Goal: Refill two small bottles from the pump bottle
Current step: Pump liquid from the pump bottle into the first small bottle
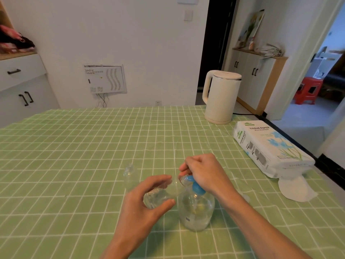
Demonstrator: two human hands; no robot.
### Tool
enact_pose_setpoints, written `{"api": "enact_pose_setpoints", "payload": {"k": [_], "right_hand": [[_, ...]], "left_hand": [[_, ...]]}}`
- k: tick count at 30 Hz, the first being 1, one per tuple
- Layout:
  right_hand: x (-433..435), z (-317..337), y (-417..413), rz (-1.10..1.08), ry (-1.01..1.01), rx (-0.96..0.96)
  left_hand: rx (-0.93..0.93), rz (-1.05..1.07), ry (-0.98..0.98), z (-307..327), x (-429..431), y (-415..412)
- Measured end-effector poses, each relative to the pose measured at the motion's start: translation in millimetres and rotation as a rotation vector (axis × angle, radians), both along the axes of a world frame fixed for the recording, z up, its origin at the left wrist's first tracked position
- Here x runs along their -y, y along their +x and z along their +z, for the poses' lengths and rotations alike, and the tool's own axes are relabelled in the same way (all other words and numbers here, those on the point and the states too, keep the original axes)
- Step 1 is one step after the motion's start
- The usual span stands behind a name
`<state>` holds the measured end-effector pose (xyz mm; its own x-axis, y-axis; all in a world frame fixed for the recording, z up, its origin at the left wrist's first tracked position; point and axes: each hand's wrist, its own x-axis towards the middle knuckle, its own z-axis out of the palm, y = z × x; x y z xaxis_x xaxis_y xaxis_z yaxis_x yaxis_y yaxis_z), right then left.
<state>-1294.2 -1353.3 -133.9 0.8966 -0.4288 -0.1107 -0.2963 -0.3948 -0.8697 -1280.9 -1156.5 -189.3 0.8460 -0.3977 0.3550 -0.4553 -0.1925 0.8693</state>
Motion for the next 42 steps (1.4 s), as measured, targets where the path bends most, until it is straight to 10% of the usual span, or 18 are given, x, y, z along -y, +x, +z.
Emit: {"api": "enact_pose_setpoints", "payload": {"k": [42], "right_hand": [[-3,8,-3,-0.030,-0.026,-0.010]], "left_hand": [[0.046,0.003,-0.008,2,0,4]]}}
